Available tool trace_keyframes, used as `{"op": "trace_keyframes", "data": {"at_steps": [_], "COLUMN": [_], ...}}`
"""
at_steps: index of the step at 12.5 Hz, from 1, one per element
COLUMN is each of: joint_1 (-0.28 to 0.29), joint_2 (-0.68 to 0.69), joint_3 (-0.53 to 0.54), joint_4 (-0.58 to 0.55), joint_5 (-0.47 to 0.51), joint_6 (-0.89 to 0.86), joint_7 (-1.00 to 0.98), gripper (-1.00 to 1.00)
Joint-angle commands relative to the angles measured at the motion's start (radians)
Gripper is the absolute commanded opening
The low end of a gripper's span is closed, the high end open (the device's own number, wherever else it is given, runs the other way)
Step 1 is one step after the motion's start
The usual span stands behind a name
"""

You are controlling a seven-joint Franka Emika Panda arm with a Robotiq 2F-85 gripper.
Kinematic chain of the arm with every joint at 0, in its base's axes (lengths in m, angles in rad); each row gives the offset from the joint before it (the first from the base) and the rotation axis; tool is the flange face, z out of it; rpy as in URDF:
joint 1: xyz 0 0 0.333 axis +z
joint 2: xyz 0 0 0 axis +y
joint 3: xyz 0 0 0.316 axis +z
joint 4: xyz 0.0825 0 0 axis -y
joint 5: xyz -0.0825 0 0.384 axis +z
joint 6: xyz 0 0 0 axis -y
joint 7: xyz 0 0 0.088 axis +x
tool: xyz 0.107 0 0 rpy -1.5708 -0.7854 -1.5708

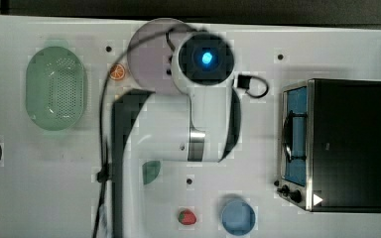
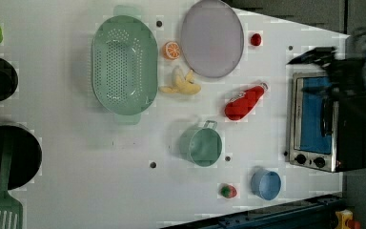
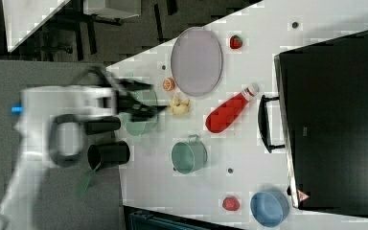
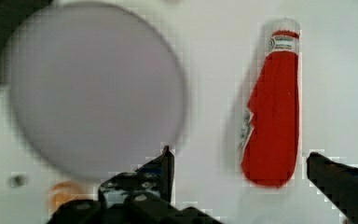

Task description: Pick Ketchup from oven and place it on table.

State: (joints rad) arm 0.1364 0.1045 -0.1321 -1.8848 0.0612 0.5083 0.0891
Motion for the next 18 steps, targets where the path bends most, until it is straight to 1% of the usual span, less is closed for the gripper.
{"op": "trace_keyframes", "data": {"at_steps": [1, 2, 4, 6, 7, 18], "joint_1": [-0.013, -0.013, -0.013, -0.015, -0.015, -0.014], "joint_2": [-0.041, -0.04, -0.041, -0.042, -0.041, -0.036], "joint_3": [-0.039, -0.04, -0.047, -0.049, -0.049, -0.045], "joint_4": [0.133, 0.176, 0.221, 0.28, 0.284, 0.28], "joint_5": [-0.03, -0.032, -0.037, -0.05, -0.05, -0.05], "joint_6": [-0.131, -0.184, -0.275, -0.443, -0.463, -0.462], "joint_7": [0.028, 0.034, 0.034, 0.034, 0.034, 0.034], "gripper": [1.0, 1.0, 1.0, 1.0, 1.0, 1.0]}}
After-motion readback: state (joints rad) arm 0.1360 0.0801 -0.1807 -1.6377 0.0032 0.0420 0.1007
